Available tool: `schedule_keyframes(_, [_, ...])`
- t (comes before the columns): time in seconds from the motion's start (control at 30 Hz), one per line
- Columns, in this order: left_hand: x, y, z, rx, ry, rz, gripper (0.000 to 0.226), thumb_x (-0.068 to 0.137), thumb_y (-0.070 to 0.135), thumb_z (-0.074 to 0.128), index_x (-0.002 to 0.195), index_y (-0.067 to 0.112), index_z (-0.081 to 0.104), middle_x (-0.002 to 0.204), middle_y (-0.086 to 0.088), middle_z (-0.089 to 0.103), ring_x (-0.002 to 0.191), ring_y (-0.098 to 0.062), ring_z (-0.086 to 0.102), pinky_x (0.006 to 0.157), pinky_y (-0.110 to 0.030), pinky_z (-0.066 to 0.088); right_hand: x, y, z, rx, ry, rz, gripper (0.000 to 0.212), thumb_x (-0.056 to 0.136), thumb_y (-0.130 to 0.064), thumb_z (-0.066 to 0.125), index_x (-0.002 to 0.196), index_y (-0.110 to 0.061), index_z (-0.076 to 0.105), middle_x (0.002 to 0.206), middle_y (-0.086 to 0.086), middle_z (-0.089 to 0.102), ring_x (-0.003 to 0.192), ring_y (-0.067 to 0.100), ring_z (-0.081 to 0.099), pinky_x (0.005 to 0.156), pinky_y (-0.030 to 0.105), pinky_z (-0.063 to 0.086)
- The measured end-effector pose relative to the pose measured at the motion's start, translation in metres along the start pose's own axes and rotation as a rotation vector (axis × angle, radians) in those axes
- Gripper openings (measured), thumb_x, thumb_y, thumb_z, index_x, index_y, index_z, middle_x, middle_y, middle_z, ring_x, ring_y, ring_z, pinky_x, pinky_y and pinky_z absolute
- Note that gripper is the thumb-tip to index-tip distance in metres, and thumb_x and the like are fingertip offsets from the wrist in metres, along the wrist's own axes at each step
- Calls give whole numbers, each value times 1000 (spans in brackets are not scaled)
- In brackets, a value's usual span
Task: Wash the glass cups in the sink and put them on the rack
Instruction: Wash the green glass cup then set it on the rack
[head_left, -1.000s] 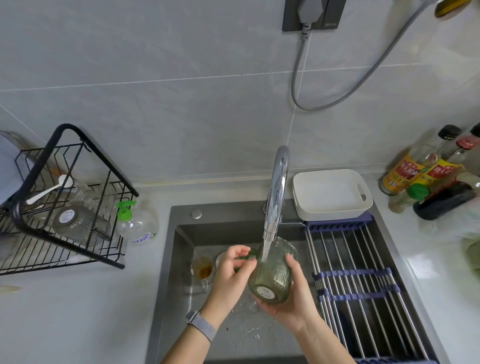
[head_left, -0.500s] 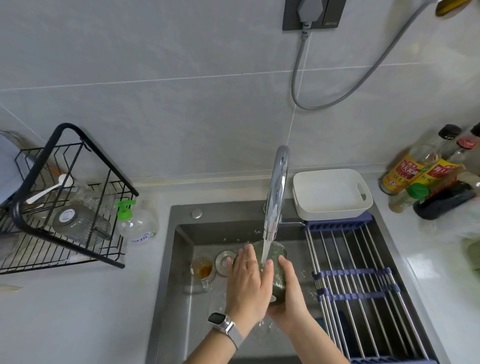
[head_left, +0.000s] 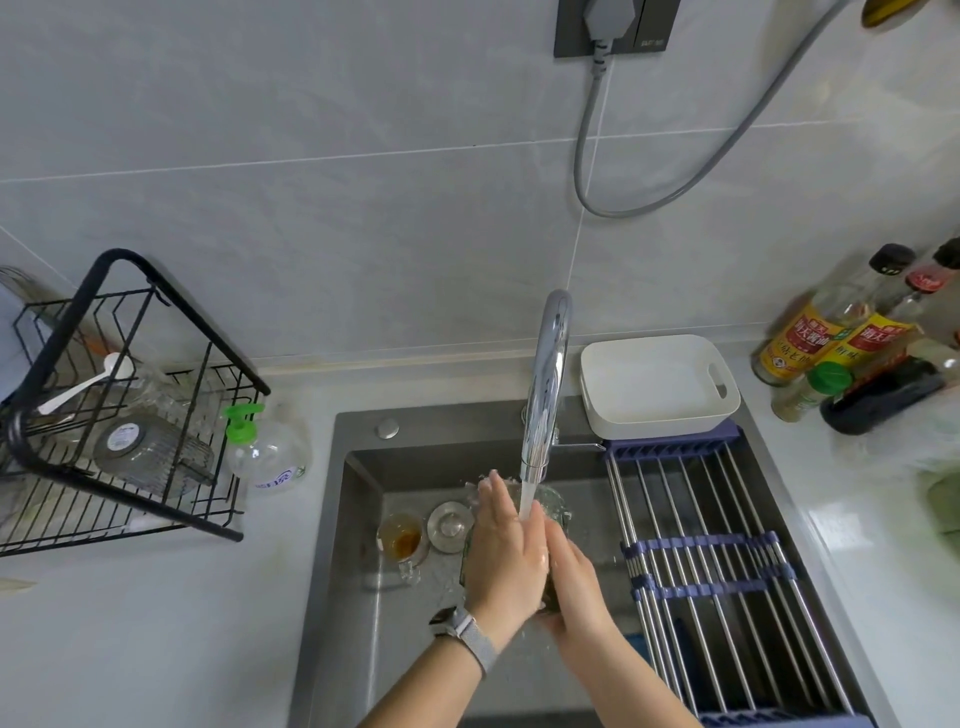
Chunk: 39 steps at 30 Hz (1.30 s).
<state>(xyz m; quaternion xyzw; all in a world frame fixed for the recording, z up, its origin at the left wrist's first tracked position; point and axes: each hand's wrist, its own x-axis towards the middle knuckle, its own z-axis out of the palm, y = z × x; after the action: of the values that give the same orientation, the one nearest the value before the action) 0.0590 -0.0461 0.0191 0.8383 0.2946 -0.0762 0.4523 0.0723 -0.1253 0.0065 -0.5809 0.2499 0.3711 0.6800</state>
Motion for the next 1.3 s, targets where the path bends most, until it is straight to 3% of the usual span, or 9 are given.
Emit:
schedule_keyframes(0.1, [15,-6,-8,-189,-99,-69,83,86,67,23,150,14,25,155,-11,32,143,-30,30,117,-48,26,4,10,-6,-11,20,22,106,45,-73,78,134,-22,51,125,5,65,111,26,64,93,52,53])
schedule_keyframes(0.23, [19,-14,-21,-212,-141,-32,50,102,45,24,144,21,38,136,15,41,137,-15,38,108,-21,26,-11,8,-2,66,-112,44,51,85,-46,65,122,-11,61,109,14,72,97,32,70,85,48,56])
schedule_keyframes(0.37, [21,-23,-40,-56,-65,-81,54,99,59,17,125,31,54,123,5,61,111,-15,59,92,-27,43,-13,1,-10,159,-235,-42,36,91,-37,52,108,-10,69,98,16,74,83,28,71,76,42,56])
schedule_keyframes(0.5, [15,-28,-54,-646,-318,-370,48,95,58,39,105,24,72,107,-4,73,90,-15,68,74,-29,50,-12,-9,-13,107,-199,-122,36,91,-39,49,103,-14,72,101,15,73,90,30,70,85,52,53])
schedule_keyframes(0.63, [7,-40,-47,-760,-208,-302,40,84,36,64,116,11,65,113,-6,72,100,-17,69,82,-30,55,-1,-9,-12,-164,-48,-238,43,95,-47,51,133,-28,54,132,-6,57,119,14,55,106,40,41])
schedule_keyframes(0.8, [1,-42,-31,-805,-72,-226,18,90,21,63,108,20,67,108,-4,73,108,-23,66,103,-47,47,-2,-6,-9,-355,56,-336,83,64,-75,67,130,-28,53,121,-8,65,112,11,61,100,40,49])
schedule_keyframes(1.03, [1,-47,-28,-957,-73,-208,26,95,9,55,119,4,64,116,-15,70,113,-32,64,103,-51,46,1,-12,-16,-85,70,-329,37,96,-41,52,84,-14,74,82,7,75,82,23,69,75,35,54])
schedule_keyframes(1.2, [-3,-43,-27,-991,-55,-189,25,97,6,49,119,4,62,109,-14,72,99,-24,70,83,-35,58,-4,-10,-18,-293,-41,-451,33,84,-44,69,111,-24,66,100,-4,74,96,12,69,88,35,55])
schedule_keyframes(1.3, [-2,-45,-27,-1009,-69,-206,25,97,7,50,119,4,62,110,-14,72,100,-27,70,75,-30,58,-6,-6,-17,-402,-42,-524,37,74,-32,82,105,-35,61,95,-19,73,92,-4,67,82,18,51])
